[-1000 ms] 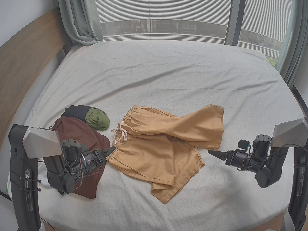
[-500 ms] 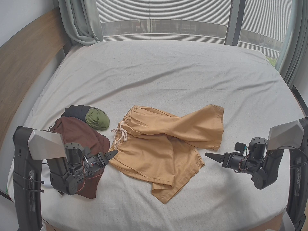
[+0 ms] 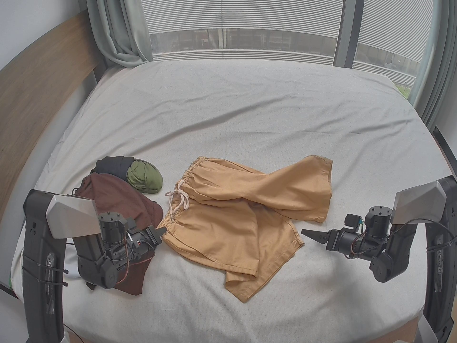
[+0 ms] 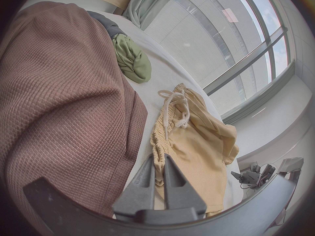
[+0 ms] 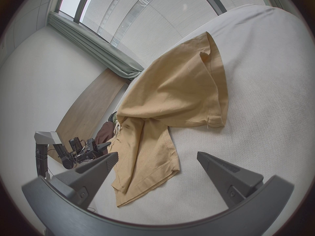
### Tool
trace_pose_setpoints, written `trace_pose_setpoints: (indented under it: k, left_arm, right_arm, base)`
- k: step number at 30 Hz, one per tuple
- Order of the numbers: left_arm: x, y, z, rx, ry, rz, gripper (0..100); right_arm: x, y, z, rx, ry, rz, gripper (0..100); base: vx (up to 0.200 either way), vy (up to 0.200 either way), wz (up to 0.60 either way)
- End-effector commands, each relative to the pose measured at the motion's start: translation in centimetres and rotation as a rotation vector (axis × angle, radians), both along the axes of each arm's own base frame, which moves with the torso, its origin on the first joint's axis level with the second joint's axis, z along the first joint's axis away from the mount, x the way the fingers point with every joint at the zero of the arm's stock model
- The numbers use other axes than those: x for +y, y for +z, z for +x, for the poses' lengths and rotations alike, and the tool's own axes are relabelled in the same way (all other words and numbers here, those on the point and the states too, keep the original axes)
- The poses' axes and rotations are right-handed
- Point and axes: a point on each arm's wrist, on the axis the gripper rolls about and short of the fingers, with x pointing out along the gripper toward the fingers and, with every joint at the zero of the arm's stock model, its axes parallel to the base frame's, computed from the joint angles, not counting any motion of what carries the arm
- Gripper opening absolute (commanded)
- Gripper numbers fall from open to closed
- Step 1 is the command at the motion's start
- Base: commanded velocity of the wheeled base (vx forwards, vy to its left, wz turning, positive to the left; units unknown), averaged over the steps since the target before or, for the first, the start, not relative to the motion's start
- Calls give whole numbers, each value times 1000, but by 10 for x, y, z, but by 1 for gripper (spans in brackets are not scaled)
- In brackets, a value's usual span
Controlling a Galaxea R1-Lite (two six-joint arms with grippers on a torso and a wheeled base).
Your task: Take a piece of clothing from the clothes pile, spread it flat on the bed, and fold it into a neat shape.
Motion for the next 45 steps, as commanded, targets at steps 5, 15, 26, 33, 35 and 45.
trace_pose_setpoints:
  k: [5,15,26,33,35,45]
  left_arm:
    - [0,-1,0,-6,0,-1,0]
    - [0,-2,-1,-17,0,-3,0]
    - [0,-1,0,-20,1,-2,0]
    - [3,-4,0,-14,9,-2,0]
    - [3,-4,0,-14,9,-2,0]
    - [3,-4,0,-13,10,-1,0]
  right_arm:
    - [14,-23,8,23,-16,-21,100]
    - [34,-29,6,51,22,0,100]
    - [41,-40,9,55,13,-12,0]
    - [38,-36,8,55,0,-14,0]
    - [34,-32,6,55,-10,-15,0]
    - [-9,-3,8,11,-129,-11,0]
  base:
    - [0,0,0]
    - [0,0,0]
    - [0,0,0]
    - [0,0,0]
    - [0,0,0]
    - [0,0,0]
